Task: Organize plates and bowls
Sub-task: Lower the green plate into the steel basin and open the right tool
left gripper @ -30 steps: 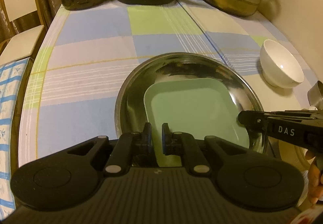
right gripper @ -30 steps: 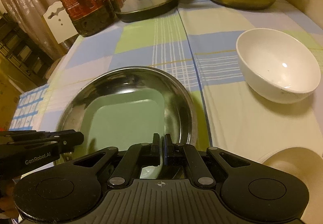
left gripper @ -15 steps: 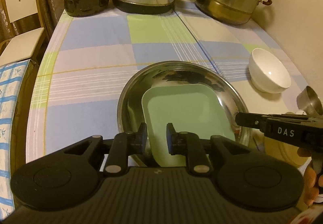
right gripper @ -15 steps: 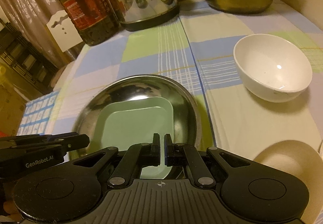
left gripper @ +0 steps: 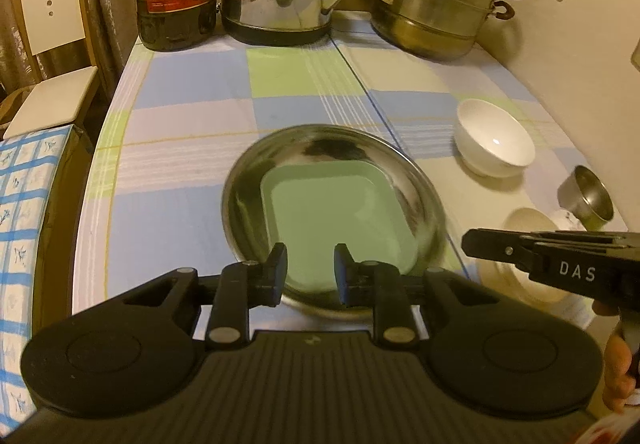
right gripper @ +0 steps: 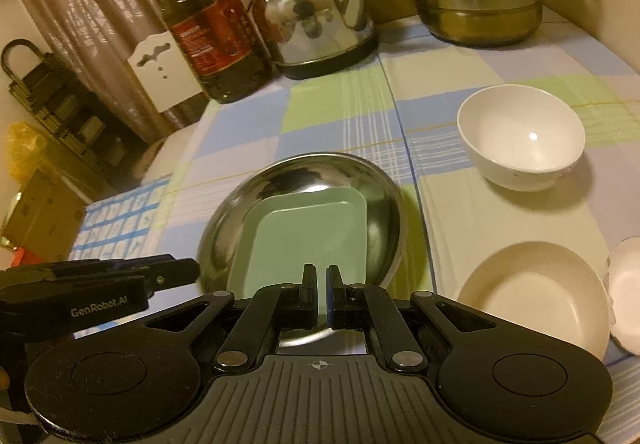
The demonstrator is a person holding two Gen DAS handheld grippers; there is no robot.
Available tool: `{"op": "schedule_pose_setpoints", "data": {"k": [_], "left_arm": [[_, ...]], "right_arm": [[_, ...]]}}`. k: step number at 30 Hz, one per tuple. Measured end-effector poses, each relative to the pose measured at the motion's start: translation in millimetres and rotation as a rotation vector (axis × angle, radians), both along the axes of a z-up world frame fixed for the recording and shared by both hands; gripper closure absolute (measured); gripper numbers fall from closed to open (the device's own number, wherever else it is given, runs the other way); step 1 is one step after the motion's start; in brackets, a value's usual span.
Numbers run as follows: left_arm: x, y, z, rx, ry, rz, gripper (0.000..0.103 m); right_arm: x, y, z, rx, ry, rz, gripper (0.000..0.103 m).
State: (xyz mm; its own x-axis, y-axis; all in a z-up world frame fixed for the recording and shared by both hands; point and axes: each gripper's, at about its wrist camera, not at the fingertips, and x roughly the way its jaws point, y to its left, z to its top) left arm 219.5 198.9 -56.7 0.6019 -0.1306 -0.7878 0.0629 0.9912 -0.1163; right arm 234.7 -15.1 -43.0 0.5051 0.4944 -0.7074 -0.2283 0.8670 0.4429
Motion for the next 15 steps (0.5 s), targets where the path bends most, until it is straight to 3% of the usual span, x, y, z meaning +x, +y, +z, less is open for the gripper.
{"op": "schedule_pose_setpoints", "data": {"k": [8,12,15], "left_arm": [[-42,-33,13,0.009,0.005,0.066,0.080],[-60,-50,13,0.015,0.021,0.096,0.079],[-71,-64,12,0.017,0.035,0.121,0.078]], "right_arm": [[-27,-27,13,0.033,-0.001,0.109,0.095],[-41,-48,14,0.040,0.002,0.147,0.067],[-49,-64,12,0.049,0.014,0.160,0.065]]}}
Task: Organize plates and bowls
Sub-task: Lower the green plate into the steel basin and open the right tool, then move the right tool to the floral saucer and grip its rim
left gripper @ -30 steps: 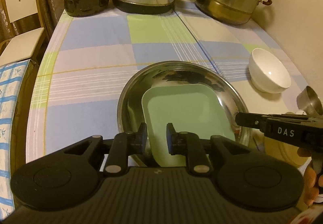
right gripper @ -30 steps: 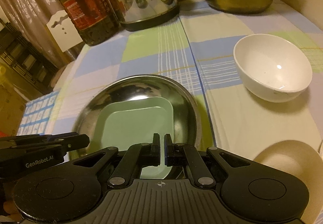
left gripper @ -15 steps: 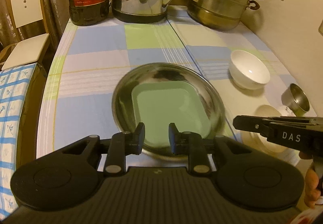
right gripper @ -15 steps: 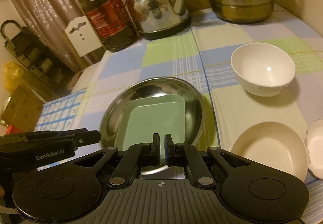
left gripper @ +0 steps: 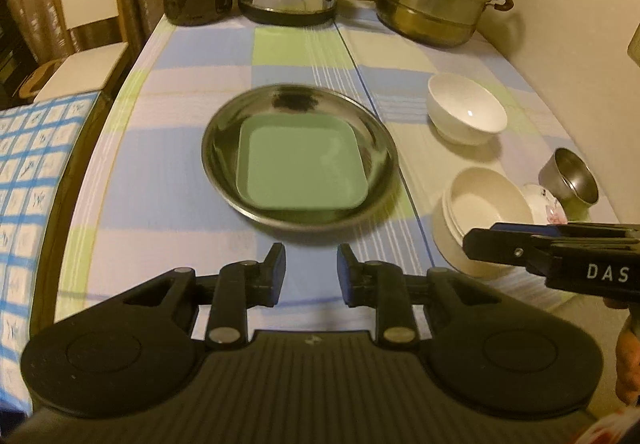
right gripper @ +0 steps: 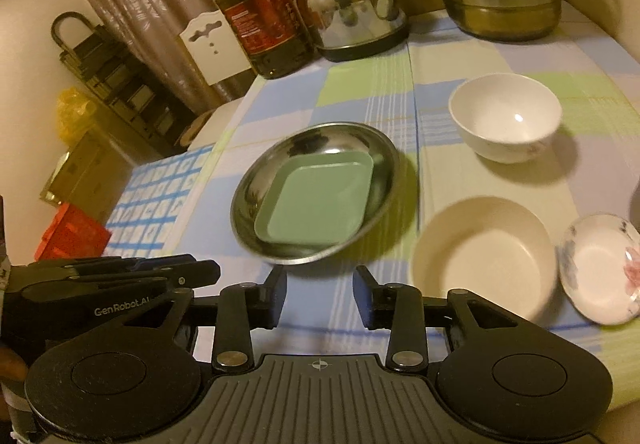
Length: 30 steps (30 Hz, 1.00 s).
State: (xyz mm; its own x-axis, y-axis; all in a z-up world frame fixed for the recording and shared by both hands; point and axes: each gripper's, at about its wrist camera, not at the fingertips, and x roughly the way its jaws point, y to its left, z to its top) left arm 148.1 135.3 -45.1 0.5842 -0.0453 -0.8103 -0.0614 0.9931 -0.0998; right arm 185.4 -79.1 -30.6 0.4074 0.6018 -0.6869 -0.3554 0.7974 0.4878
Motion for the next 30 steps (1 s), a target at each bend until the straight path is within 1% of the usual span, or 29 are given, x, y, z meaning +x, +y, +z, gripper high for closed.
{"op": "schedule_pose_setpoints", "data": {"k": [8,14,20,30], "left_arm": [[-25,-34,1,0.008,0.011,0.023,0.072],[-37,-58,1,0.005,0.015,0.021,0.071],[-42,-84,-1,-0.001,0.018,-0.003,0.071],[-39,-128,-7,-0.013,0.021,-0.063,0.070]], "right_arm": [[-15,-39,-3,0.003,0.030,0.023,0.063],[-25,-63,-5,-0.004,0.047,0.028,0.063],[-33,-86,-6,-0.016,0.049,0.022,0.062],[-39,-125,-12,-0.038,0.060,-0.014,0.062]]}}
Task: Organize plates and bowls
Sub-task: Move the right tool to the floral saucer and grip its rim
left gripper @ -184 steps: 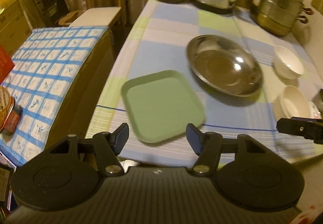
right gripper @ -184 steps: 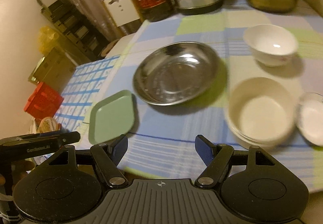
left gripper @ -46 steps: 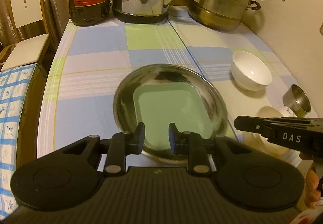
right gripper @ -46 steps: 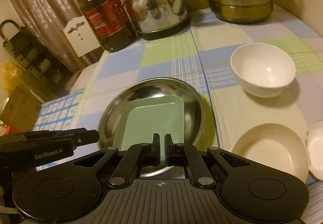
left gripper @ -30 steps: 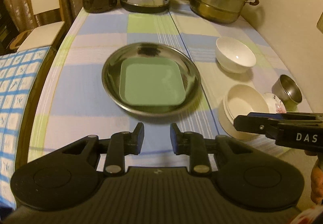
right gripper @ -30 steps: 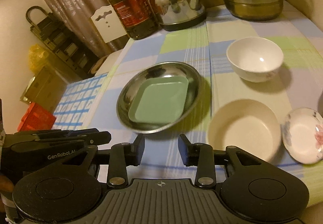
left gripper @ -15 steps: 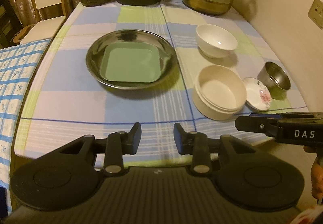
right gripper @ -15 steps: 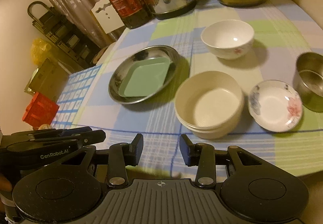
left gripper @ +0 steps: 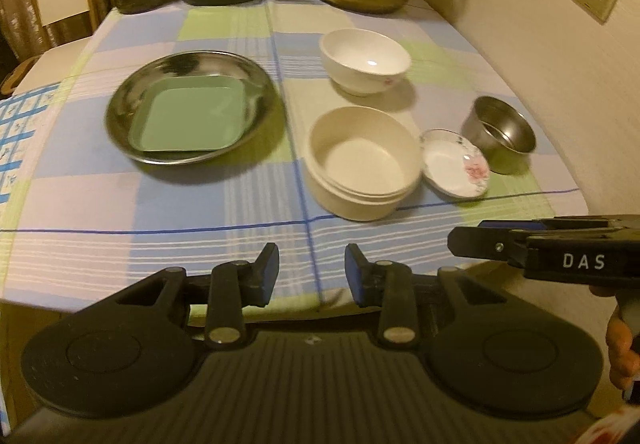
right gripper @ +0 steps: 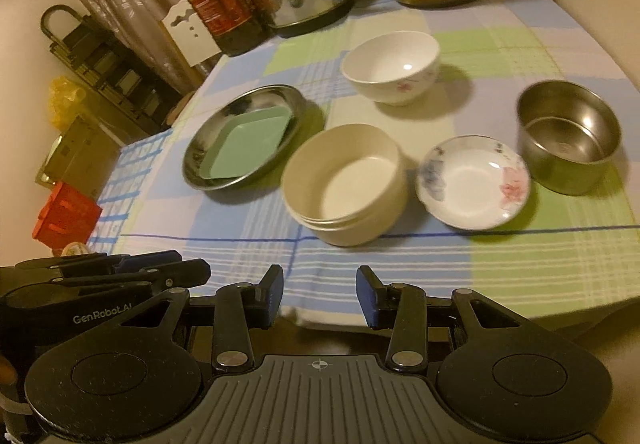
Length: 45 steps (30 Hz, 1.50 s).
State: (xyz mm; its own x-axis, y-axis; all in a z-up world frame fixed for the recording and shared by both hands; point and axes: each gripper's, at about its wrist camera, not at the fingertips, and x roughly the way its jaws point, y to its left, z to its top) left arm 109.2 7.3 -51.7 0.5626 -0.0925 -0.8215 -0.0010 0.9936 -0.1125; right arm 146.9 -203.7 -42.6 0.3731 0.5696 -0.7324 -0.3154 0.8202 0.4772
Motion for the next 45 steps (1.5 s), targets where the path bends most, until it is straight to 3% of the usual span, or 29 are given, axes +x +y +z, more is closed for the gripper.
{"op": "schedule_pose_setpoints", "data": {"k": [12,20,30,45], "left_arm": [[19,-54,-5,-0.018,-0.017,-0.110,0.070],[39,-83,-14,-0.064,-0.027,-0.168,0.070],[65,-105,-29,-0.098,-0.033,-0.136,0.071],[89,-130,-52,-0.076,-0.021,-0.050,0.076]], "right_arm": [[4,-46,-5,-0.021,0.012,-0.076,0.062],[14,-75,-11,-0.028,0.015,-0.187,0.062],[32,-98,-27,-0.012,0.002,-0.282,0.062],[60,-104,-53,0.009,-0.019,-0.276,0.063]]}}
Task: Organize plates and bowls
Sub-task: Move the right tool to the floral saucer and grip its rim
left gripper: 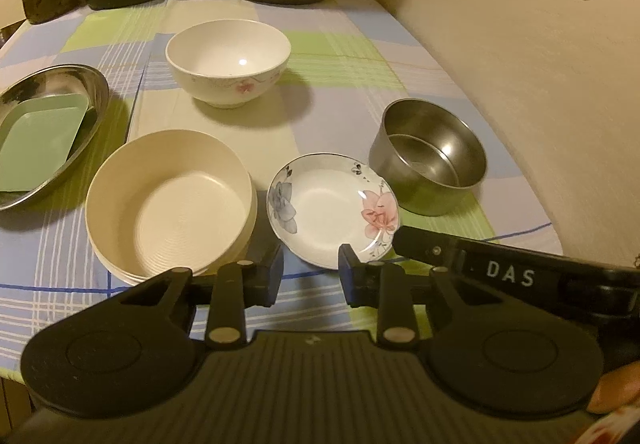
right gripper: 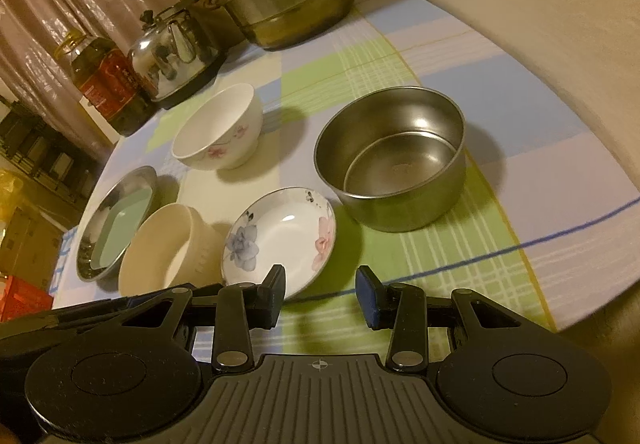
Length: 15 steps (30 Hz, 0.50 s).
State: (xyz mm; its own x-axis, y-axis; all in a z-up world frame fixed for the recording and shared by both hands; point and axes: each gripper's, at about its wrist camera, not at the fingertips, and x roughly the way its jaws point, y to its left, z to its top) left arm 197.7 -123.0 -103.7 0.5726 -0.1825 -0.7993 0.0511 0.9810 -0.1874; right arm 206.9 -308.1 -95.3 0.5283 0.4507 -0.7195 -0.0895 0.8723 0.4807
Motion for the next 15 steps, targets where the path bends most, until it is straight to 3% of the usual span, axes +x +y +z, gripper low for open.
{"op": "schedule_pose_setpoints", "data": {"k": [9,13,15], "left_arm": [[8,-5,-8,0.013,0.022,0.029,0.077],[9,-5,-9,0.011,0.029,0.043,0.077],[9,-5,-9,0.011,0.030,0.045,0.077]], "right_arm": [[22,7,-18,-0.001,0.013,0.011,0.074],[27,6,-24,0.005,0.023,0.016,0.090],[27,5,-24,0.011,0.023,0.027,0.092]]}}
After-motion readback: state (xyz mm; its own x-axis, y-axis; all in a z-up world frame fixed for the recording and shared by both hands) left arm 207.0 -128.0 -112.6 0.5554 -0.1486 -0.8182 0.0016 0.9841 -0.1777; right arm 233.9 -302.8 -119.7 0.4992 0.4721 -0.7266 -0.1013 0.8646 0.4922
